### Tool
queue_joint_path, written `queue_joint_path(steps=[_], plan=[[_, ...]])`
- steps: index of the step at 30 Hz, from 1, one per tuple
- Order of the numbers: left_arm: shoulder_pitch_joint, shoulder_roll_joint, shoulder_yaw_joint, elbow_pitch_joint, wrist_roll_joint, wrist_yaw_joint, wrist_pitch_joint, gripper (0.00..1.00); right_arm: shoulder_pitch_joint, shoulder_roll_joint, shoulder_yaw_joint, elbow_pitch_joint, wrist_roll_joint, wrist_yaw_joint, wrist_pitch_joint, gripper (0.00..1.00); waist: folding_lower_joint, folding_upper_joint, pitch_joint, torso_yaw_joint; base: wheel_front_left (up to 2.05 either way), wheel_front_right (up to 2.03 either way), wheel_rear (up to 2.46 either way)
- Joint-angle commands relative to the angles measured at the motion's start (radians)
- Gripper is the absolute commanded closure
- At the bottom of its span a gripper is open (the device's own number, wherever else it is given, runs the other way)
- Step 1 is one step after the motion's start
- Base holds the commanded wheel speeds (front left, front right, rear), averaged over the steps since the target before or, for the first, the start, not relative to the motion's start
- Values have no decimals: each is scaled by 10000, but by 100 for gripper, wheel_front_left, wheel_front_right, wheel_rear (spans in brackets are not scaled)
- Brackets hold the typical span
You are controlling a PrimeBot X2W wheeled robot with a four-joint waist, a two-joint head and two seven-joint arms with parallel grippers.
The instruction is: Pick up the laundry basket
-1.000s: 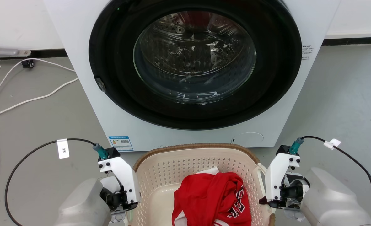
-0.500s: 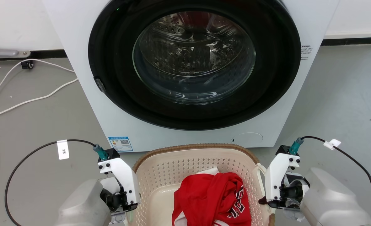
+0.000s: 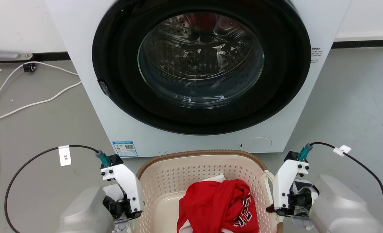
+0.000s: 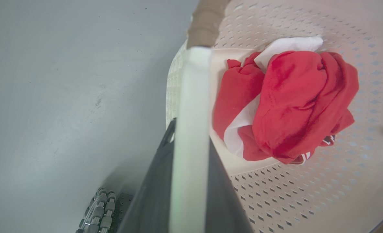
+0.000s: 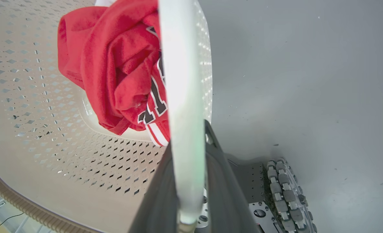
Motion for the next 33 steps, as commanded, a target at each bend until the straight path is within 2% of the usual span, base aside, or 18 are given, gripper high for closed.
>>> queue_joint_path(steps=[1, 33], plan=[[-16, -118, -5, -38, -89, -99, -33, 100, 35, 187, -74, -68, 165, 53, -21, 100, 0, 0, 3, -3, 0, 0, 0], [44, -118, -400, 88, -421, -100, -127, 100, 87, 107, -275, -72, 109, 54, -184, 100, 0, 0, -36, 2, 0, 0, 0]])
